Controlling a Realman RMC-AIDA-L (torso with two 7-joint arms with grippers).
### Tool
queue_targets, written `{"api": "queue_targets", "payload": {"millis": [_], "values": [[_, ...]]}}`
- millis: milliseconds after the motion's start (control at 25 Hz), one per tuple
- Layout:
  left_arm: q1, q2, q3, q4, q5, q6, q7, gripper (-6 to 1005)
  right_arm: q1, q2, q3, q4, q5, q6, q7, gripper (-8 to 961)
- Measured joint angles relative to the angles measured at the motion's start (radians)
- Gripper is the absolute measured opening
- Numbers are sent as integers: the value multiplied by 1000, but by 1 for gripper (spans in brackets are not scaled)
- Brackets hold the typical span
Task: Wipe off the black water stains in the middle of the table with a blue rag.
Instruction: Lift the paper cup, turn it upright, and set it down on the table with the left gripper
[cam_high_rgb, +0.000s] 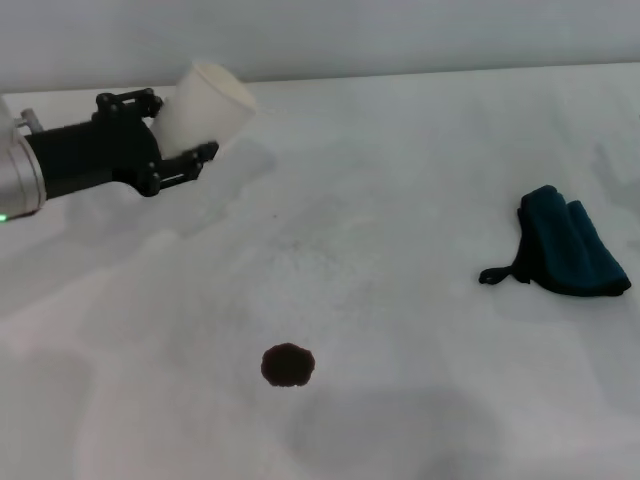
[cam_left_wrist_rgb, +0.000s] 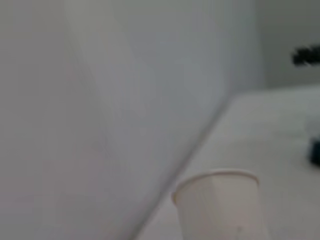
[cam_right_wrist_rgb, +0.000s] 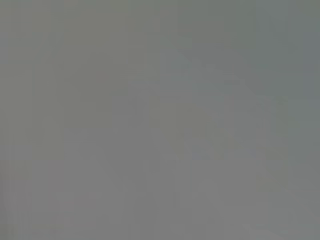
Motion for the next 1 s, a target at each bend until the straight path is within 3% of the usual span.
{"api": "queue_targets", "payload": {"millis": [240, 600, 1000], "values": [[103, -3, -1, 152, -180, -50, 13, 626, 6, -1, -19, -104, 0, -30, 4, 865], [217, -9, -2, 373, -237, -205, 114, 626, 13, -4, -49, -206, 0, -47, -1, 865], [314, -14, -3, 451, -279, -225, 273, 633, 6, -7, -51, -262, 0, -56, -7, 866]]}}
